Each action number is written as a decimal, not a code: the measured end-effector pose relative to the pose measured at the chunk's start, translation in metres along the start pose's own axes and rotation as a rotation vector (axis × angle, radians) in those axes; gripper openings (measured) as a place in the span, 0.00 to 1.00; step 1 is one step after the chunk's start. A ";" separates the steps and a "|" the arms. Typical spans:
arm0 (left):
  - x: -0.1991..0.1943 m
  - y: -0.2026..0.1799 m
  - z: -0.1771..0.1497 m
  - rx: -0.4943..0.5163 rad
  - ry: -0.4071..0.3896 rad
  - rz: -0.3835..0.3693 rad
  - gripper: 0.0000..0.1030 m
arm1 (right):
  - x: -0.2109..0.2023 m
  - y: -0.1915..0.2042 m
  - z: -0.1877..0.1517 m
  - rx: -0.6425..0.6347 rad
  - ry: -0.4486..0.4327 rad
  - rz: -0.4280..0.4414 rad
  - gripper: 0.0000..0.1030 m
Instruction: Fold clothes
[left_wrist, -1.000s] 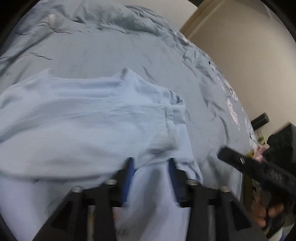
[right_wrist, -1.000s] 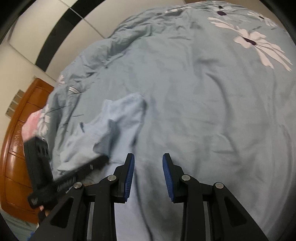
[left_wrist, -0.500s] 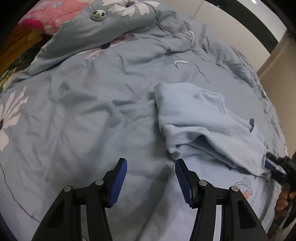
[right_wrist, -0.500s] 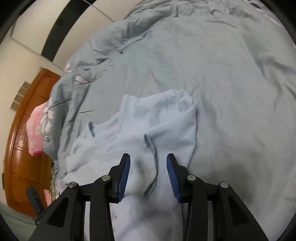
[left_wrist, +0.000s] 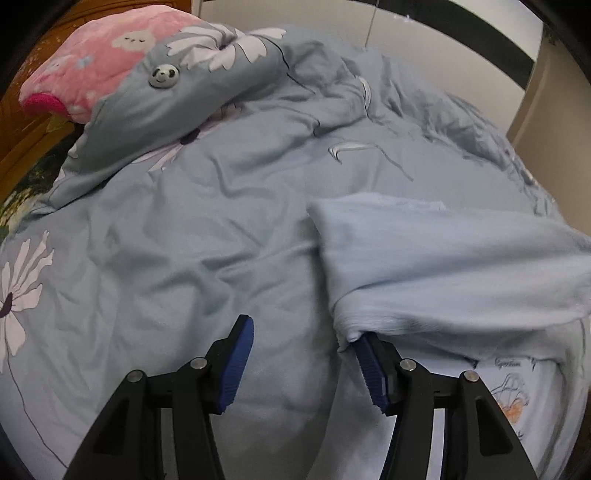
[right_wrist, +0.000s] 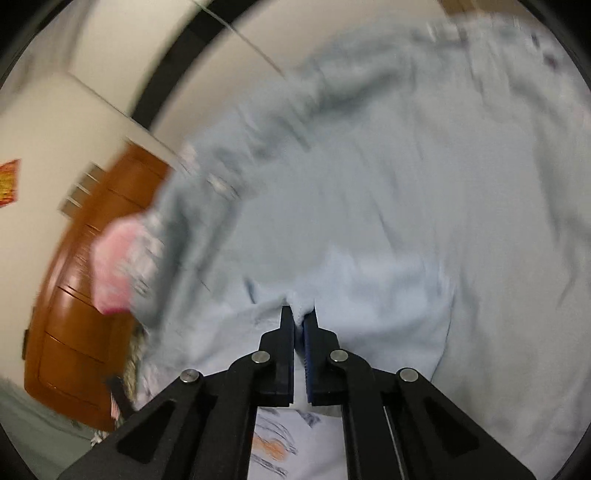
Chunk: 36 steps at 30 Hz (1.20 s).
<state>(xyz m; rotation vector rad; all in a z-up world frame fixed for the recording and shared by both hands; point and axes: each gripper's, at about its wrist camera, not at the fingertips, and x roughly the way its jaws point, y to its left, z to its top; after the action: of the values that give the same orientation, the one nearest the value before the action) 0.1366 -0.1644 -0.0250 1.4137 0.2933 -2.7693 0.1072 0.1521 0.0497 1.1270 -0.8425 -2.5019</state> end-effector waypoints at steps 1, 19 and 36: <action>-0.001 0.000 0.000 -0.006 -0.009 0.000 0.58 | -0.005 -0.004 0.001 -0.005 -0.010 -0.013 0.04; -0.022 0.067 -0.015 -0.319 0.126 -0.250 0.59 | -0.019 -0.085 -0.049 0.210 0.101 -0.314 0.14; -0.069 0.078 -0.147 -0.286 0.472 -0.414 0.61 | -0.072 -0.071 -0.243 0.298 0.523 -0.141 0.36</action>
<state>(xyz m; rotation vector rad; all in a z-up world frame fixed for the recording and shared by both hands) 0.3034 -0.2205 -0.0659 2.0955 1.0518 -2.4640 0.3368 0.1449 -0.0785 1.8850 -1.0192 -2.0535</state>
